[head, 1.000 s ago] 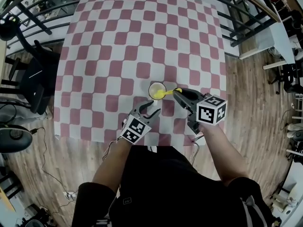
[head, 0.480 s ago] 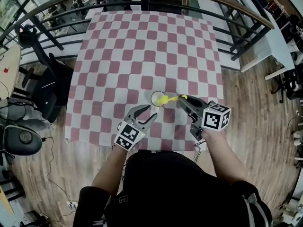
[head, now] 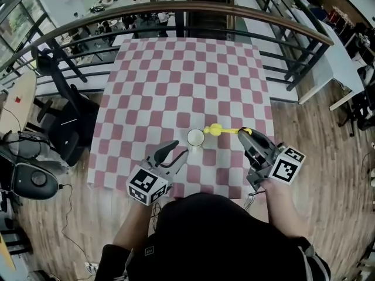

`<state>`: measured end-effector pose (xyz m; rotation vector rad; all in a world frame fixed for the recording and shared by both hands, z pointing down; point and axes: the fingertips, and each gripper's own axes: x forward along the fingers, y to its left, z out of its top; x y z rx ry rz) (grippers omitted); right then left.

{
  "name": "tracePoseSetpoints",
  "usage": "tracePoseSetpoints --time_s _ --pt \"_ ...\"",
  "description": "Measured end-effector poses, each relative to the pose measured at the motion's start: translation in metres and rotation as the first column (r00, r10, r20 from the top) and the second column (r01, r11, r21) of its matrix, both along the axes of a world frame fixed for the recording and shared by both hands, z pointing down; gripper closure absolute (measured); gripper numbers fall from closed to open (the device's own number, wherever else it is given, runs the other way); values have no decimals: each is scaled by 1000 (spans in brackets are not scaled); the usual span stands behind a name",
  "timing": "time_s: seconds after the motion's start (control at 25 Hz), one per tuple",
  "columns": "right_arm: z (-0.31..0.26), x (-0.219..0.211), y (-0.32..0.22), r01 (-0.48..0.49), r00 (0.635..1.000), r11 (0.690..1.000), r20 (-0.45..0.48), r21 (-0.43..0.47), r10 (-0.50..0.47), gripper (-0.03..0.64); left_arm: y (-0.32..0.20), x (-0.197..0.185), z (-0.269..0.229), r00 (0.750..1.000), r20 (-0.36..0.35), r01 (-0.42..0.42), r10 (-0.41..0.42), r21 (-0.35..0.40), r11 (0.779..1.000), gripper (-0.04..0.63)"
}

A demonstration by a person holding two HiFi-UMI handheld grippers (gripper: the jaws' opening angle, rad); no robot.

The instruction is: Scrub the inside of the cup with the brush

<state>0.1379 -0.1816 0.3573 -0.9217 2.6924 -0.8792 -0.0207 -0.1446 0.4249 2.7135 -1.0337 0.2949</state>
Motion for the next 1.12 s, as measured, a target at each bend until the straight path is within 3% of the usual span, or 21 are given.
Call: tracePoseSetpoints --time_s 0.28,0.48,0.68,1.12 --pt "-54 21 12 -64 996 991 64 115 57 574 3 -10 -82 999 -24 25 -23 86 996 451" --pt "-81 24 18 -88 995 976 53 197 79 574 7 -18 -118 998 -45 44 -38 121 992 465" --pt "-88 20 24 -73 997 968 35 240 67 574 6 -21 -124 998 4 55 -57 158 986 468" --pt "-88 10 23 -46 999 965 6 258 46 574 -1 -16 -124 998 -6 55 -55 158 986 474"
